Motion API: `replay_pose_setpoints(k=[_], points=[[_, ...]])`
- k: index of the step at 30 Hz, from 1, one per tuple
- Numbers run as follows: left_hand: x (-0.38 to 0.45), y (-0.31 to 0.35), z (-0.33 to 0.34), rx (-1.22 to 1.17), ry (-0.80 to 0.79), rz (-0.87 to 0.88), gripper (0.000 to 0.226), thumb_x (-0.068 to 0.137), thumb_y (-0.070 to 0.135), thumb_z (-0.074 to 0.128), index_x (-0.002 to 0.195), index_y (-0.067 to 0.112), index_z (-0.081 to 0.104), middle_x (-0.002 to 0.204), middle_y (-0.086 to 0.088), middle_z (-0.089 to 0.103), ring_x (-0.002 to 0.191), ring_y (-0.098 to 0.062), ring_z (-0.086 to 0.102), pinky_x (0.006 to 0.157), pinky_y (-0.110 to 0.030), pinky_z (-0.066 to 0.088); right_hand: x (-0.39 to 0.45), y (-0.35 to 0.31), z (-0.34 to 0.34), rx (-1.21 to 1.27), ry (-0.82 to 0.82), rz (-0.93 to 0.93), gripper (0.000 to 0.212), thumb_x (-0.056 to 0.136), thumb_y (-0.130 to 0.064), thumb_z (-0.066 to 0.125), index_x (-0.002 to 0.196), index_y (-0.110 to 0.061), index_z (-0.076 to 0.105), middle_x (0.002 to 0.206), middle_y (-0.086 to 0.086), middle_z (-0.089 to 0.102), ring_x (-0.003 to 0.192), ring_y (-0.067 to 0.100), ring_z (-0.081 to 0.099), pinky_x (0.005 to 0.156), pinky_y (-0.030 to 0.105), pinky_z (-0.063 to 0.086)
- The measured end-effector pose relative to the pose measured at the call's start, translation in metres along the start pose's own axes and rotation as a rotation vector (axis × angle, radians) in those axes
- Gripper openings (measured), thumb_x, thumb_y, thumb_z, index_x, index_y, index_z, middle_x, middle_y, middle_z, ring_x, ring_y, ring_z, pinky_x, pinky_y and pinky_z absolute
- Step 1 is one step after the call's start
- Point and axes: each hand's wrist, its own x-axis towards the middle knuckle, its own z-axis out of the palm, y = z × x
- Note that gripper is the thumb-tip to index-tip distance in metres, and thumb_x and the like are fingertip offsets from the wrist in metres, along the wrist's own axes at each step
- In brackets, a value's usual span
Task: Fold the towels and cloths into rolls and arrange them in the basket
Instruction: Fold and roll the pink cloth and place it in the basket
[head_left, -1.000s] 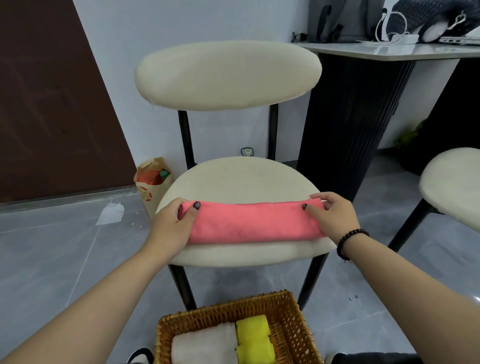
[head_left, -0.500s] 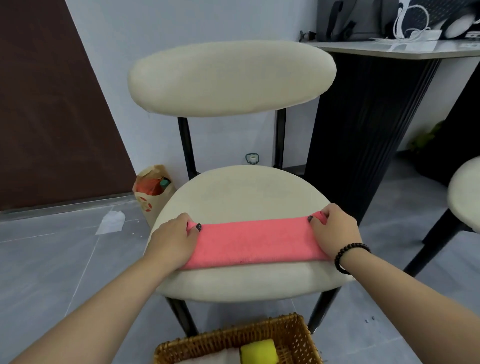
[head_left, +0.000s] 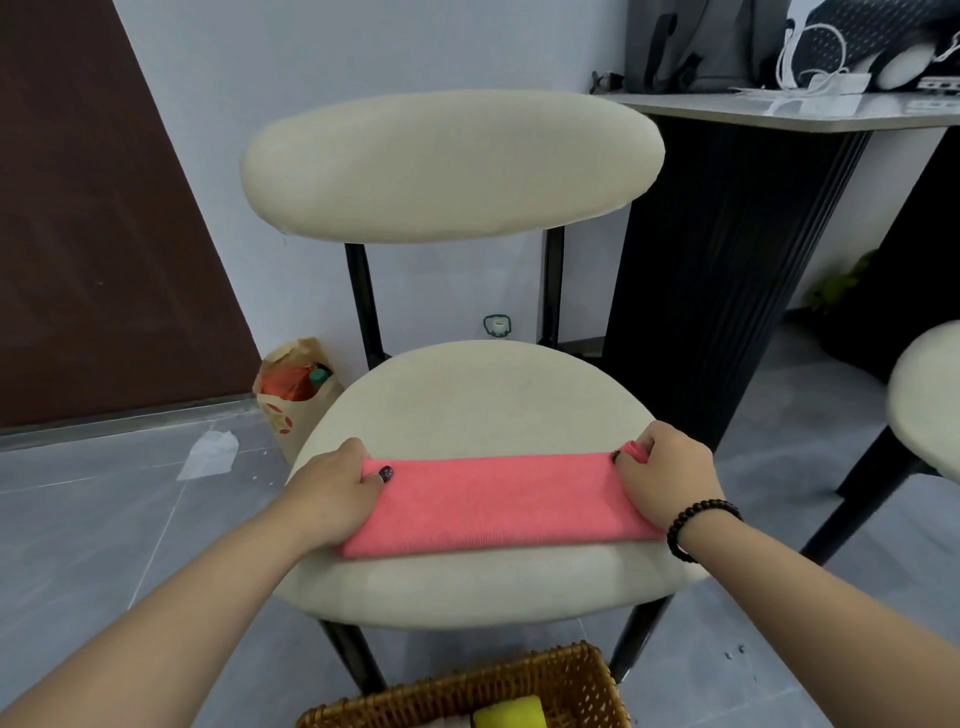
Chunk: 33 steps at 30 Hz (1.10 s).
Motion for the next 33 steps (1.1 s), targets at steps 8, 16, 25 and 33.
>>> replay_pose_setpoints(k=[8, 16, 25, 33], points=[[0.004, 0.007, 0.007, 0.067, 0.058, -0.038, 0.021, 0.101, 0.032, 0.037, 0.087, 0.016, 0.037, 0.078, 0.000, 0.048, 0.076, -0.020, 0.047, 0.057, -0.033, 0.029, 0.000, -0.009, 0.001, -0.163, 0.001, 0.004, 0.017, 0.096, -0.023, 0.045, 0.087, -0.009, 0.046, 0.080, 0.004, 0.052, 0.070, 0.021, 0.049, 0.059, 0.030, 0.038], [0.005, 0.006, 0.011, 0.078, 0.167, -0.023, 0.022, 0.098, 0.036, 0.039, 0.090, 0.016, 0.044, 0.093, -0.009, 0.062, 0.085, -0.027, 0.053, 0.072, -0.036, 0.047, -0.010, -0.022, 0.002, -0.521, -0.053, -0.037, 0.007, 0.091, -0.005, 0.034, 0.089, -0.012, 0.035, 0.087, 0.003, 0.042, 0.058, 0.016, 0.040, 0.050, 0.027, 0.031], [-0.035, 0.036, 0.017, 0.105, 0.234, 0.383, 0.055, 0.101, 0.039, 0.033, 0.150, 0.017, 0.027, 0.158, 0.002, 0.024, 0.146, -0.013, 0.019, 0.115, -0.026, 0.014, -0.038, -0.060, 0.038, -0.442, 0.163, -0.792, 0.036, 0.072, -0.011, 0.035, 0.090, -0.008, 0.066, 0.097, 0.011, 0.066, 0.095, 0.033, 0.065, 0.071, 0.039, 0.054], [-0.019, 0.022, 0.034, 0.204, -0.001, 0.390, 0.092, 0.078, 0.068, -0.002, 0.155, 0.020, 0.009, 0.162, 0.005, 0.006, 0.148, -0.006, 0.001, 0.114, -0.020, -0.004, -0.042, -0.045, 0.049, -0.536, -0.432, -0.601, 0.076, 0.095, -0.061, 0.013, 0.153, -0.014, 0.003, 0.161, 0.002, 0.002, 0.147, 0.016, -0.003, 0.119, 0.039, 0.000]])
